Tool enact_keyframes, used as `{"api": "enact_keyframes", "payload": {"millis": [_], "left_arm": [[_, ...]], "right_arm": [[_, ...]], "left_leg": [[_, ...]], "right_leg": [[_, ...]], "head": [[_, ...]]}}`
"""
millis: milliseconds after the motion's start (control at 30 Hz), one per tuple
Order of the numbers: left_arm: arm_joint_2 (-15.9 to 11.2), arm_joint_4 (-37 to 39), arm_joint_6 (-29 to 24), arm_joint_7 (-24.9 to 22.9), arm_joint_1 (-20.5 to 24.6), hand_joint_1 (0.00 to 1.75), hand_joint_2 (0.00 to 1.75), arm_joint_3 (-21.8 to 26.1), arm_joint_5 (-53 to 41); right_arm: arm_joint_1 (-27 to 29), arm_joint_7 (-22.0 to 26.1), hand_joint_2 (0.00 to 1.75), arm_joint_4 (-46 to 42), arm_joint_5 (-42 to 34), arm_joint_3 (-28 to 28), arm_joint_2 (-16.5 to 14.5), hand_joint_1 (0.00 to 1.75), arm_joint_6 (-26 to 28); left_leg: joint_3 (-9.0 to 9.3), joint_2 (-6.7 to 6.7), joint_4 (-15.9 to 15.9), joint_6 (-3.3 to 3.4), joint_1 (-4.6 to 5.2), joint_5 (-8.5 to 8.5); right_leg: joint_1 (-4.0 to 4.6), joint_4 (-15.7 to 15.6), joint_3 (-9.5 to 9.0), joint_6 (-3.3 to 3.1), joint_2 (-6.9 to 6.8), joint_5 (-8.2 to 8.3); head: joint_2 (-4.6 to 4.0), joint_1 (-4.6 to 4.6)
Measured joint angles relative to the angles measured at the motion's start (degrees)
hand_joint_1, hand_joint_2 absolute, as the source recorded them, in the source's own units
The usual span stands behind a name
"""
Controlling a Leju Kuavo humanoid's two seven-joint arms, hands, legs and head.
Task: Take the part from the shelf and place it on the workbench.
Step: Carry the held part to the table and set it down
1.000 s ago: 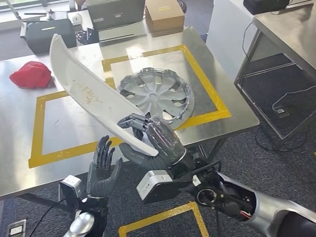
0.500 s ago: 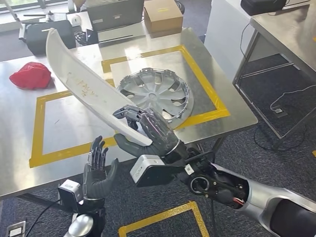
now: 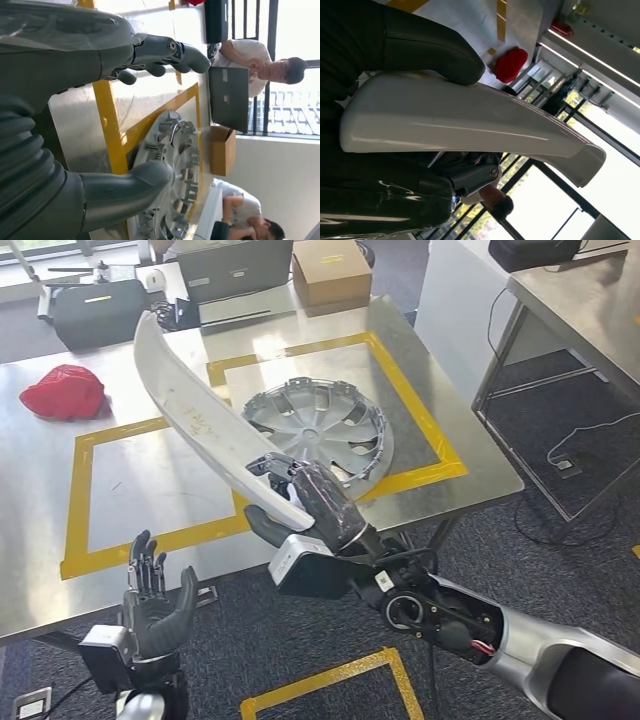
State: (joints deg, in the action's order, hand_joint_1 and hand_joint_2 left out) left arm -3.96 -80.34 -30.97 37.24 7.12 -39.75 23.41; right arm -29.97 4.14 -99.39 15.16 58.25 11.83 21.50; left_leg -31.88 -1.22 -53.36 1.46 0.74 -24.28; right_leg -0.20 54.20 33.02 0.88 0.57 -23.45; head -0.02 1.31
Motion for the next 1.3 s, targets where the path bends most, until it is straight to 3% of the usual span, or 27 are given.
{"api": "enact_keyframes", "payload": {"millis": [400, 833, 1300], "left_arm": [[-2.4, -5.0, -5.8, -0.8, -2.9, 0.00, 1.75, 1.6, -0.4], [-3.4, -5.8, -5.8, -1.8, -3.1, 0.00, 1.75, 1.6, 0.0], [-3.0, -5.9, -2.6, -0.6, -2.1, 0.00, 1.75, 1.6, 2.1]], "right_arm": [[1.4, -2.1, 1.75, 3.0, -0.2, -3.9, 0.9, 1.75, -0.2], [-1.6, 1.0, 1.75, 11.0, -2.0, -6.7, 0.3, 1.75, -3.4], [-6.3, 3.8, 1.75, 17.7, -4.4, -5.3, -3.4, 1.75, -4.0]], "left_leg": [[0.00, 0.00, 0.0, -0.02, 0.00, -0.01], [0.00, 0.00, 0.0, -0.02, 0.00, -0.01], [0.01, 0.00, 0.0, -0.02, 0.00, -0.01]], "right_leg": [[0.00, 0.0, -0.02, 0.01, 0.00, 0.01], [0.00, 0.0, -0.04, 0.03, 0.00, 0.03], [0.00, 0.0, -0.03, 0.03, 0.00, 0.03]], "head": [[0.00, -0.02], [0.00, -0.02], [0.00, -0.04]]}}
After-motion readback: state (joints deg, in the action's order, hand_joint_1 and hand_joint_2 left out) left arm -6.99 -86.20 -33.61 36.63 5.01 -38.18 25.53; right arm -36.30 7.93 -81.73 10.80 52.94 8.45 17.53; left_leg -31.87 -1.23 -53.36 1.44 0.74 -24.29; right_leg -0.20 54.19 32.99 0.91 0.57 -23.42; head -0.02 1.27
